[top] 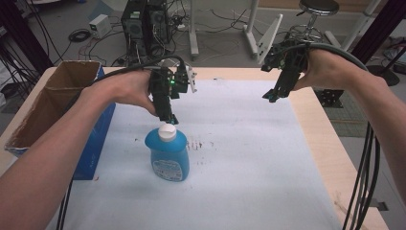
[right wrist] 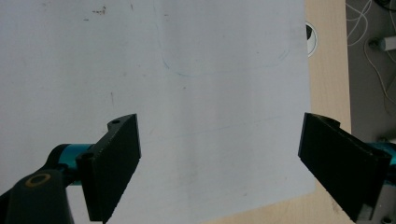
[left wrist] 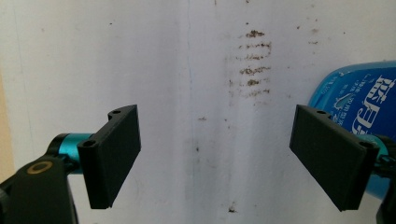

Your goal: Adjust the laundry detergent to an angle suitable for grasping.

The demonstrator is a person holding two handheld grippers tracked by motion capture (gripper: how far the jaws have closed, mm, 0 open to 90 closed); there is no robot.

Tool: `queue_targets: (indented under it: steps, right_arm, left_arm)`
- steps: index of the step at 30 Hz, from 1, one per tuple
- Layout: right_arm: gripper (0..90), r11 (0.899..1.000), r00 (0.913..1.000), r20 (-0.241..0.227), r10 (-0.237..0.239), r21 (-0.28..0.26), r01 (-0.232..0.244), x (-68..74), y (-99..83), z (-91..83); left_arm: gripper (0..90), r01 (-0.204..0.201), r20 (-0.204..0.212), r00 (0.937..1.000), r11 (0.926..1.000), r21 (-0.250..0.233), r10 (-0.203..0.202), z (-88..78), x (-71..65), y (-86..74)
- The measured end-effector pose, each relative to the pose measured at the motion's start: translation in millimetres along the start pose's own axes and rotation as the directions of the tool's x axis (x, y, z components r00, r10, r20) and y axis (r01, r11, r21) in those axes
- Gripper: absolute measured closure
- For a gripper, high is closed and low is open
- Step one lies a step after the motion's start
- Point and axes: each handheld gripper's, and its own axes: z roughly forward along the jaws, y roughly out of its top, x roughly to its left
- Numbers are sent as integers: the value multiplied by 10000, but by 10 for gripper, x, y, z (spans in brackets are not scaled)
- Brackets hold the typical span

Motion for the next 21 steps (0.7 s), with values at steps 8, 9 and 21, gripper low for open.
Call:
queue_targets:
  steps: [8, 9, 21]
  right_arm:
    - [122, 9997, 9999, 102, -58, 219, 56, 10, -39, -9]
    - [122, 9997, 9999, 112, 73, 223, -76, 13, -39, -12]
    - [122, 9994, 9999, 110, 10, 333, -14, 8, 18, 29]
  left_arm:
    - [165, -37, -30, 10000, 10000, -20, 37, -3, -7, 3]
    - [165, -67, -13, 10000, 10000, -39, 67, -9, -5, 3]
    - [165, -4, -253, 9997, 9999, -134, 0, -111, -34, -39]
